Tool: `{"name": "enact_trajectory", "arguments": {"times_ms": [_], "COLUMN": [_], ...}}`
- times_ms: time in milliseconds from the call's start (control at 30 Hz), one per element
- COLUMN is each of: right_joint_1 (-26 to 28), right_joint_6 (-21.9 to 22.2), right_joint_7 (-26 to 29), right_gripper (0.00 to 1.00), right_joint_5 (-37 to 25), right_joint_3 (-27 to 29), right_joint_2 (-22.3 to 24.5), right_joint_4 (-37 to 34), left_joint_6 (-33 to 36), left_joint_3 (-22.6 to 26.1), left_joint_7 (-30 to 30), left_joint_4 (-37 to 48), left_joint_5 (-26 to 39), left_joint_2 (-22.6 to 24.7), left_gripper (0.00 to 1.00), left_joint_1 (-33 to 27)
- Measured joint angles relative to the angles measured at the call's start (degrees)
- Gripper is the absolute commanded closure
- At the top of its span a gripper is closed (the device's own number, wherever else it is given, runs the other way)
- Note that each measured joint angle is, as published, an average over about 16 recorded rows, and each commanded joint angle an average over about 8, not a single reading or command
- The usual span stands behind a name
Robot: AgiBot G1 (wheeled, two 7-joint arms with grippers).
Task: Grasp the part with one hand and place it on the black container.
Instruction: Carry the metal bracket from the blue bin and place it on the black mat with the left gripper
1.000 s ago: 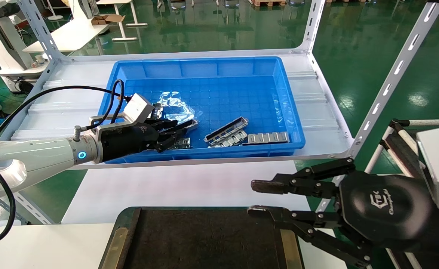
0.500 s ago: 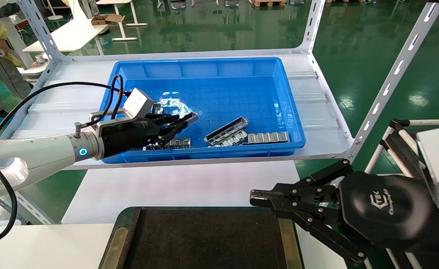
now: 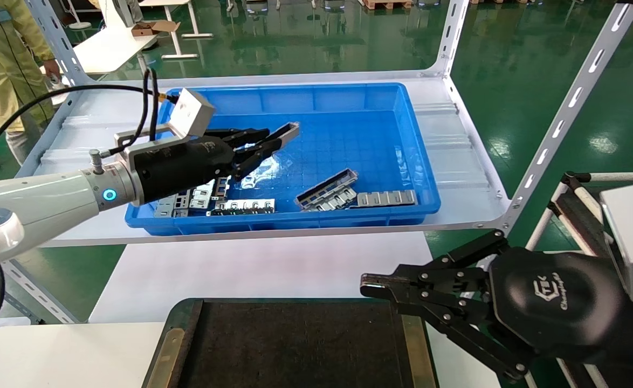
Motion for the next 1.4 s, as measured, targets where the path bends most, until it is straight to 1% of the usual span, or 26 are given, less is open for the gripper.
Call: {"name": "enact_trajectory", "arguments": {"times_ms": [267,367,533,667,867,1033,1200,1400], "right_joint_1": [0.01,0.01,0.01,0.01,0.02,0.02,0.03,0.03], "right_joint_6": [0.01,0.02,0.02,0.03,0.04,0.05,0.05,0.06], "right_joint_7": [-0.01,-0.02,-0.03,-0.03,-0.04,-0.05,-0.06,-0.07], "right_gripper": [1.00,1.00,1.00,1.00,1.00,1.00,1.00,1.00], "right_joint_5": [0.02,0.03,0.04,0.05,0.06,0.07,0.08,0.10], "right_joint_3": [-0.03,-0.04,-0.05,-0.07,-0.09,-0.10,-0.12,-0.14], "right_joint_2": [0.01,0.02,0.02,0.03,0.04,0.04,0.05,0.06], "right_joint_4": [0.00,0.00,0.00,0.00,0.00,0.00,0.00,0.00], "left_joint_6": [14.14,18.12,21.48,22.31,21.16,17.72,11.55,0.78], "left_joint_3": [-1.24,-1.43,-1.36,-0.97,-0.35,-0.21,-0.53,-1.30], "left_joint_7": [-0.16,-0.42,-1.82,-4.01,-8.26,-11.63,-14.27,-16.45], "left_joint_4": [-1.77,-2.88,-6.49,-11.63,-21.85,-30.63,-38.30,-45.93], "left_joint_5": [-2.36,-3.09,-4.64,-6.42,-9.56,-11.73,-12.81,-13.09], "left_joint_2": [-0.64,-0.64,-0.73,-1.44,-3.45,-5.22,-6.17,-5.52], "left_gripper": [1.00,1.00,1.00,1.00,1.00,1.00,1.00,1.00], "left_joint_1": [1.44,2.79,6.56,11.26,20.59,29.60,38.93,49.72]}}
